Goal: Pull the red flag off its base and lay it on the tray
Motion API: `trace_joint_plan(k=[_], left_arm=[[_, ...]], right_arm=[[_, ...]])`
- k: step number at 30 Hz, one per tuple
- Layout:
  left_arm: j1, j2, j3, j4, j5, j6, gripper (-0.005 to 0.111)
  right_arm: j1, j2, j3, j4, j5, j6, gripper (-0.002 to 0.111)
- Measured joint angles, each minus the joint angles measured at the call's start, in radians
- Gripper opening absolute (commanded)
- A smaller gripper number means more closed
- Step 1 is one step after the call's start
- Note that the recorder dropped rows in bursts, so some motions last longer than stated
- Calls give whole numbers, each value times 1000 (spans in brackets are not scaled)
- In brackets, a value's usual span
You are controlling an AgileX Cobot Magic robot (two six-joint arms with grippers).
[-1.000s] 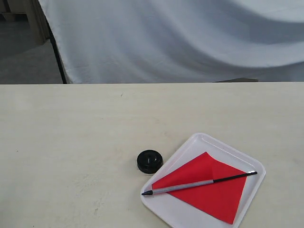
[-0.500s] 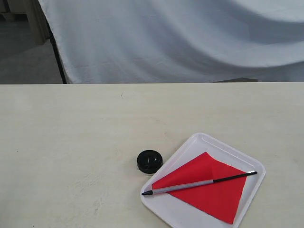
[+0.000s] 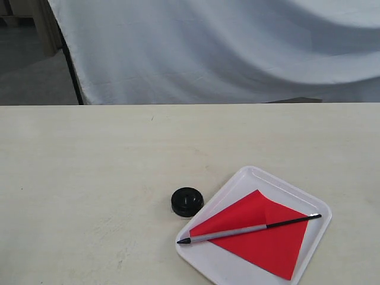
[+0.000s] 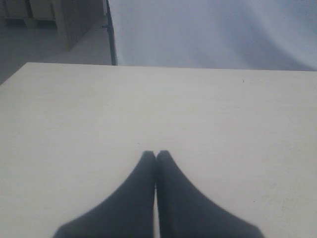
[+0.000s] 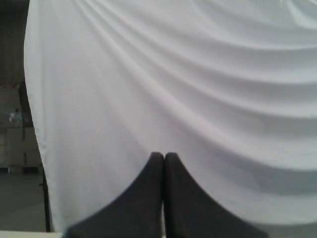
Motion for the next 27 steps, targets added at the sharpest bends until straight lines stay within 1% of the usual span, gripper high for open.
trace_joint_plan(k=[3,17,21,27], left_arm=[[0,0,0,0,0,0,0],[0,0,0,0,0,0,0],[0,0,0,0,0,0,0],[0,0,0,0,0,0,0]], right_arm=[[0,0,25,2,19,0,-1],[0,0,310,2,5,-6,-1],[0,0,328,12,45,-6,-1],[0,0,328,19,54,-6,-1]])
